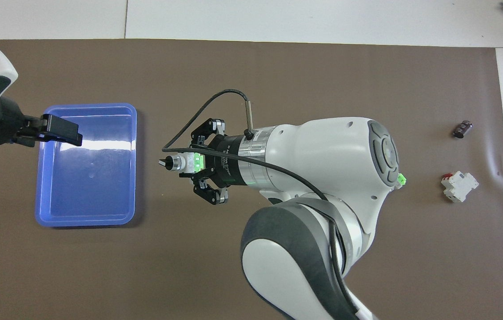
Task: Turn and place switch with both arms
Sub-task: 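Hold the switch with the right gripper while the left gripper approaches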
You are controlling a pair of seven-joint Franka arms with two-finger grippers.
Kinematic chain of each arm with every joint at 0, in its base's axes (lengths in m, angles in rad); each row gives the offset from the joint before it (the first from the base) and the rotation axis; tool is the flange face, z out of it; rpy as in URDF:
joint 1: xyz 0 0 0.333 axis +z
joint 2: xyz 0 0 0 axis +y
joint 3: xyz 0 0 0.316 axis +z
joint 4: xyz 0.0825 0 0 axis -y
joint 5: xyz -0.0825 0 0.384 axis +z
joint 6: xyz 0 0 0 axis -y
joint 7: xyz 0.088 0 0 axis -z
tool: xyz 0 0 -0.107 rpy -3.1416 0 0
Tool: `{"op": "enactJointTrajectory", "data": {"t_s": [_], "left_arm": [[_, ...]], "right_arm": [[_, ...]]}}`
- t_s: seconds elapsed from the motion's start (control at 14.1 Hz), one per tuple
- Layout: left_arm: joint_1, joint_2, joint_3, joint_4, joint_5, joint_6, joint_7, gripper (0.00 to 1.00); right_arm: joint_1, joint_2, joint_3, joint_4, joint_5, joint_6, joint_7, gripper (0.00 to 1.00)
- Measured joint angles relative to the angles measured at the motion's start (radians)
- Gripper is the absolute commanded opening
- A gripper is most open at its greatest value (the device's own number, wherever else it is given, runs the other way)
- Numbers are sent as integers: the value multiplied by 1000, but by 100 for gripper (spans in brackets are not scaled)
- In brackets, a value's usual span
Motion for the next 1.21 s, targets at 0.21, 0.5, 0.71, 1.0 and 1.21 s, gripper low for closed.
{"op": "enactJointTrajectory", "data": {"t_s": [0.21,0.5,0.71,1.0,1.21], "left_arm": [[8,-17,0,-29,-177,-34,-119,89],[15,-71,2,-132,-367,-33,-316,76],[54,-103,5,-190,-505,-28,-442,59],[62,-112,-2,-212,-610,42,-634,57],[24,-121,-13,-251,-634,132,-749,57]], "right_arm": [[0,-1,-1,2,0,-16,0,0],[0,-4,-1,2,0,-21,0,0],[0,-4,-1,2,0,-23,0,0],[0,-6,-1,2,0,-24,0,0],[0,-7,-1,2,-1,-30,0,0]]}}
